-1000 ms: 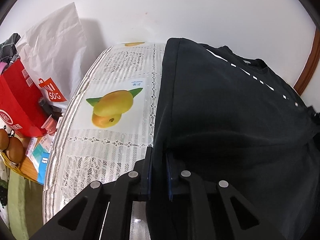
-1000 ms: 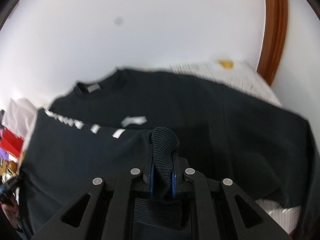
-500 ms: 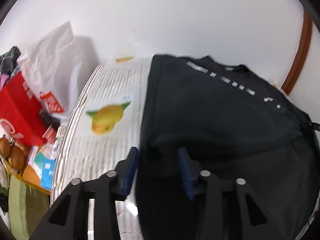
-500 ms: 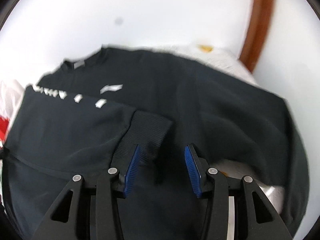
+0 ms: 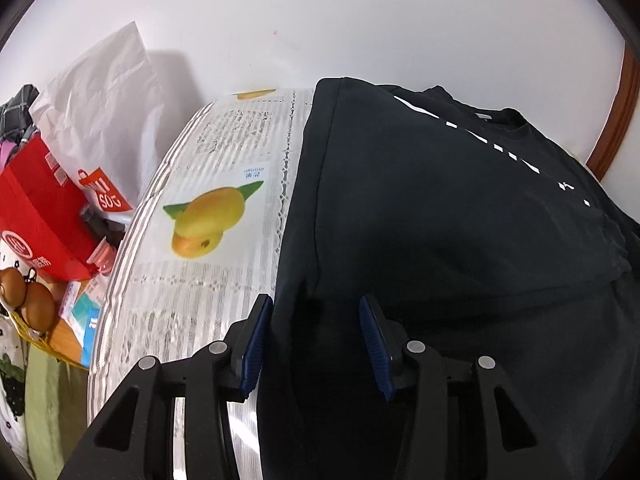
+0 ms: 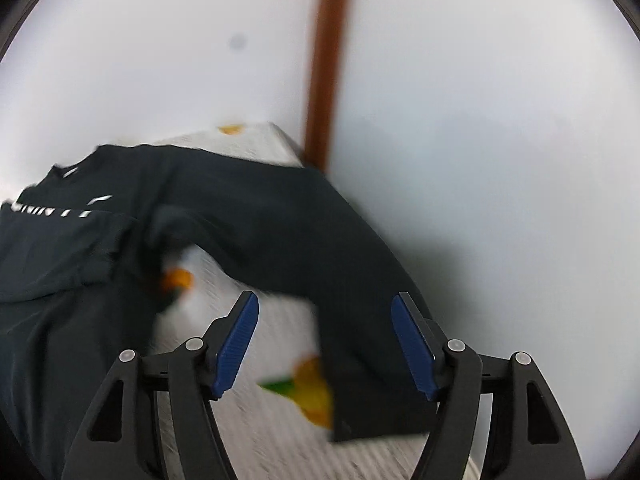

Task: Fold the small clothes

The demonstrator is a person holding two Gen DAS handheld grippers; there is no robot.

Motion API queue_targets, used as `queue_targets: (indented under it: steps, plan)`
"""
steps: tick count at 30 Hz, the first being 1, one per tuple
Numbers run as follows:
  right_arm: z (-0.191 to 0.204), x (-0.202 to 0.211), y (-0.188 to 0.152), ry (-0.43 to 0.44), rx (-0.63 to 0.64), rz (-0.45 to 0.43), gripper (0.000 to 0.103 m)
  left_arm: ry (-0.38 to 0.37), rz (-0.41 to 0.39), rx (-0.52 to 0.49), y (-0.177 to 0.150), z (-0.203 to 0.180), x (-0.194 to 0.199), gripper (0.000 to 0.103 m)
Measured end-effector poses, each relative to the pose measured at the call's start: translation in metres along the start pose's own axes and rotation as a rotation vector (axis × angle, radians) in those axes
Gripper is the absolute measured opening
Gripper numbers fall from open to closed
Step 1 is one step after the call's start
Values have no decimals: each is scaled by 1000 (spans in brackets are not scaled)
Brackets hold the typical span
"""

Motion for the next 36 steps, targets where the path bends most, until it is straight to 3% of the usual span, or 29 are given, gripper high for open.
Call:
queue_targets:
  steps: [4, 10, 14, 16, 17, 18, 21, 23, 28, 31, 36]
  plan:
    - [-29, -14, -34, 62, -104, 79, 68, 15, 13, -25, -8, -10, 4, 46]
    - [-25, -35, -83, 66, -68, 144, 69, 28, 18, -40, -25, -19, 15, 48]
    - [-28, -36, -86, -12, 1, 66, 66, 5, 35, -12, -40, -17, 23, 48]
    - [-37, -38, -83, -48, -35, 49, 45, -5, 38, 1, -47, -15, 26, 48]
    - [-41, -38, -80, -61, -37, 45, 20, -12, 42, 10, -51, -14, 27, 48]
    - [-42, -37, -78, -68, -30, 47, 12, -24, 47, 19, -54, -14, 28, 48]
    - [-42, -32, -68, -96, -18, 53, 6, -52, 47, 18, -64, -15, 35, 48]
    - [-36, -10, -51, -98, -29, 1, 5, -62, 41, 11, -67, -15, 39, 48]
    - [34, 60, -6, 54, 12, -99, 5, -87, 13, 22, -74, -10, 48, 48]
    - [113, 94, 11, 179, 75, -116, 5, -110, 8, 30, -78, -6, 51, 48]
    - [248, 125, 5, 357, 135, -65, 5, -73, -3, -1, -84, 15, 60, 48]
Point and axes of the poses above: each gripper's, at about its wrist camera, not at the fingertips, and x roughly against the way its jaws point, z to its left, y to its top, the point moved 9 cm from there along -x, roughly the way its jaws point, and after that the axes turned 10 degrees about -x, right-handed, at the moved point
